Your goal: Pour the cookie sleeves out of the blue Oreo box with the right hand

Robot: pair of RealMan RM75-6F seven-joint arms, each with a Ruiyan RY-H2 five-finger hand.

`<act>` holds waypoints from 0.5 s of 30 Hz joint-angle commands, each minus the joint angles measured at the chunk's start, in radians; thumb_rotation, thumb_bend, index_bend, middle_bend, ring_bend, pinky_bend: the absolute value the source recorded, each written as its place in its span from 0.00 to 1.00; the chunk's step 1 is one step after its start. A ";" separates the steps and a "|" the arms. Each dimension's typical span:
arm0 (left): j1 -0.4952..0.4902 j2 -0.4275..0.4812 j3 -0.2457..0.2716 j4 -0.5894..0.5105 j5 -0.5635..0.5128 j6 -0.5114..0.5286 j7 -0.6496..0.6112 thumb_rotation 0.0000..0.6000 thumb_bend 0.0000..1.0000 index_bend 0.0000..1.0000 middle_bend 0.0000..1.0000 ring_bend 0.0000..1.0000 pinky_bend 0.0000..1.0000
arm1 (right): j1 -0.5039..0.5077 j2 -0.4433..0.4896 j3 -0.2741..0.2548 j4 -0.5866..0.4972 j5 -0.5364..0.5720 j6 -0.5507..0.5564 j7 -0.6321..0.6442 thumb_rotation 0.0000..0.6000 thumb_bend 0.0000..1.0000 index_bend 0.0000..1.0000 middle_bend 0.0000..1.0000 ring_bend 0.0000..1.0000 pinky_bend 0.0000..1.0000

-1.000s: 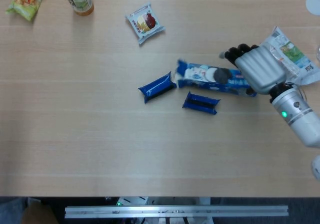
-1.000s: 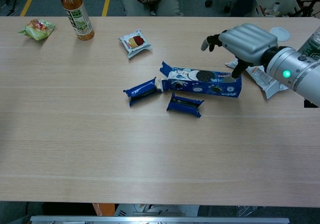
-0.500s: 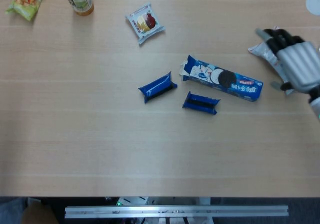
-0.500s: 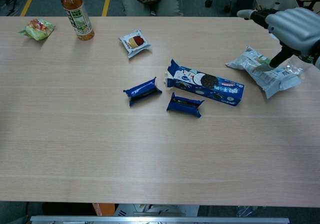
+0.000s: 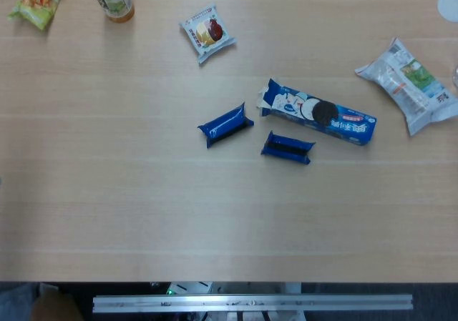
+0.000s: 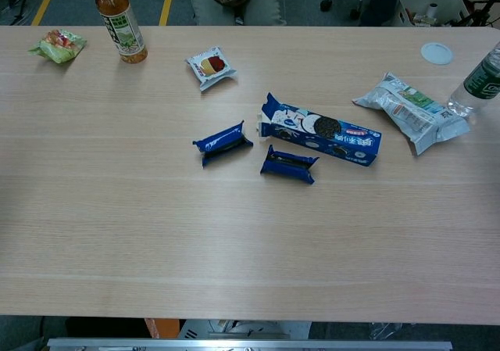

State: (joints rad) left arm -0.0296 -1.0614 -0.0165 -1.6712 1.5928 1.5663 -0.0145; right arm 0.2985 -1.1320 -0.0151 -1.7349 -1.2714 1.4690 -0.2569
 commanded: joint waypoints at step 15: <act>0.005 -0.026 0.011 -0.017 0.025 0.022 0.037 1.00 0.20 0.13 0.11 0.12 0.06 | -0.191 0.007 -0.004 0.077 -0.091 0.143 0.173 1.00 0.03 0.10 0.21 0.13 0.32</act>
State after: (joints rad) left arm -0.0252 -1.0887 -0.0055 -1.6867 1.6192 1.5891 0.0213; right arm 0.1129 -1.1265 -0.0267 -1.6626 -1.3625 1.6089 -0.0894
